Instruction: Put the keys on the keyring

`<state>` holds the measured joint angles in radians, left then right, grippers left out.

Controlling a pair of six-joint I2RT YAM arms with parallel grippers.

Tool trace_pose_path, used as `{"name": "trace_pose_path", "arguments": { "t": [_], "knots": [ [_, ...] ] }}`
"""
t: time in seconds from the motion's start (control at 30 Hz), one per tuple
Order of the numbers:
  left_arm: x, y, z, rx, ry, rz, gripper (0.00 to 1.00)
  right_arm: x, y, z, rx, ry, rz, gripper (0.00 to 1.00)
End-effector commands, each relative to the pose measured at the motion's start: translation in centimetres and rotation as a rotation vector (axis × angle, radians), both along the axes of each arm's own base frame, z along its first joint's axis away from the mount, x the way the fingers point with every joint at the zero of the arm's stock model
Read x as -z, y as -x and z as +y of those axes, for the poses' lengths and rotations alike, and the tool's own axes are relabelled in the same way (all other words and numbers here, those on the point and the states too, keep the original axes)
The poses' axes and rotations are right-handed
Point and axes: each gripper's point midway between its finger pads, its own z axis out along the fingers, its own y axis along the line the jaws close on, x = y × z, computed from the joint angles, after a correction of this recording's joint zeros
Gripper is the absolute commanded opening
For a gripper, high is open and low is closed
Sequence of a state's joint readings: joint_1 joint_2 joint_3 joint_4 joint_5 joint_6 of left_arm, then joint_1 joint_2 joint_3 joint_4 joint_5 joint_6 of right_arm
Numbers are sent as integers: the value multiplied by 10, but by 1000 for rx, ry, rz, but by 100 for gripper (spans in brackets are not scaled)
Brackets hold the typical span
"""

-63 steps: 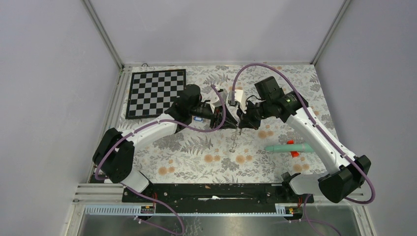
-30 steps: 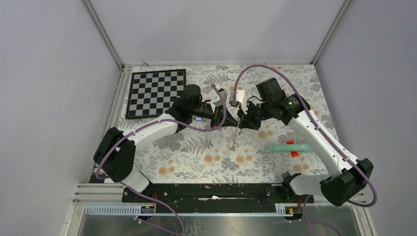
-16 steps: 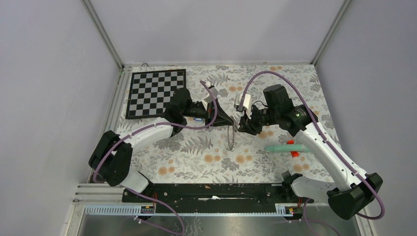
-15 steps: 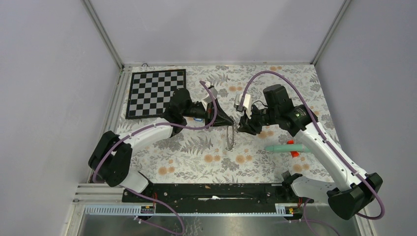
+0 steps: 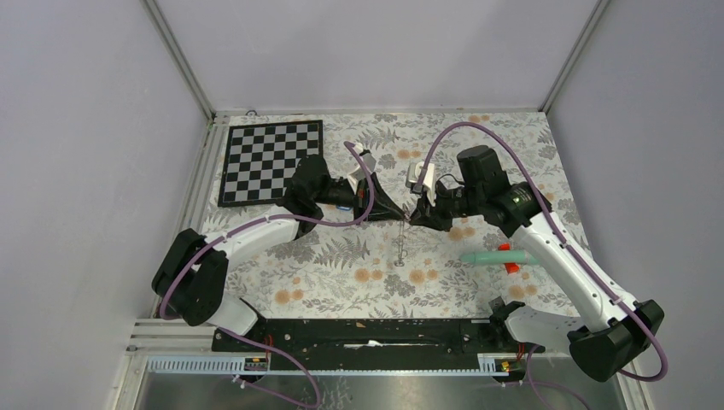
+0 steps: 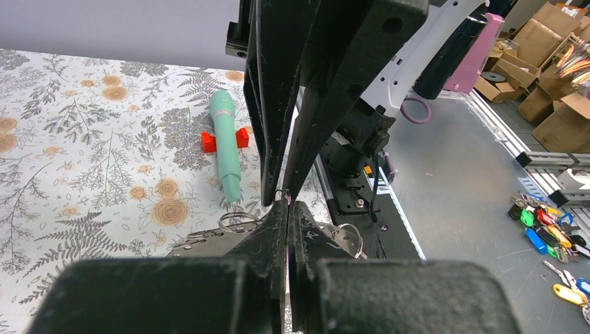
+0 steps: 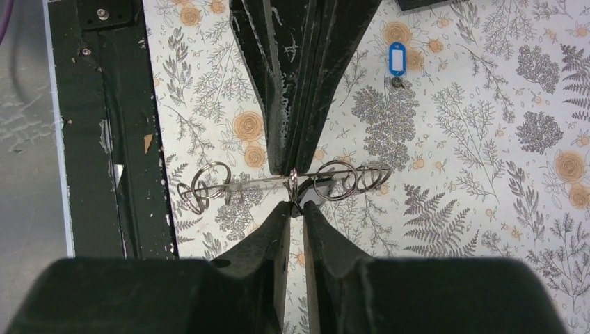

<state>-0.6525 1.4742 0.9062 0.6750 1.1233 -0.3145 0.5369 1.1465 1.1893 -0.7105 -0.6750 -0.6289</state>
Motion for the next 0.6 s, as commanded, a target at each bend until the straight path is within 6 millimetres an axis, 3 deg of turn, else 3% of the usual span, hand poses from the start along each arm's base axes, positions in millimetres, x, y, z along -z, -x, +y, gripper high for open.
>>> {"name": "trace_pose_path", "arguments": {
  "t": [0.0, 0.27, 0.57],
  "knots": [
    [-26, 9, 5, 33, 70, -95, 0, -2, 3, 7, -46, -35, -23, 17],
    [-29, 12, 6, 44, 86, -91, 0, 4, 6, 10, -58, -53, 1, 7],
    [-26, 14, 6, 44, 92, -74, 0, 4, 6, 14, -46, -82, 24, 11]
  ]
}}
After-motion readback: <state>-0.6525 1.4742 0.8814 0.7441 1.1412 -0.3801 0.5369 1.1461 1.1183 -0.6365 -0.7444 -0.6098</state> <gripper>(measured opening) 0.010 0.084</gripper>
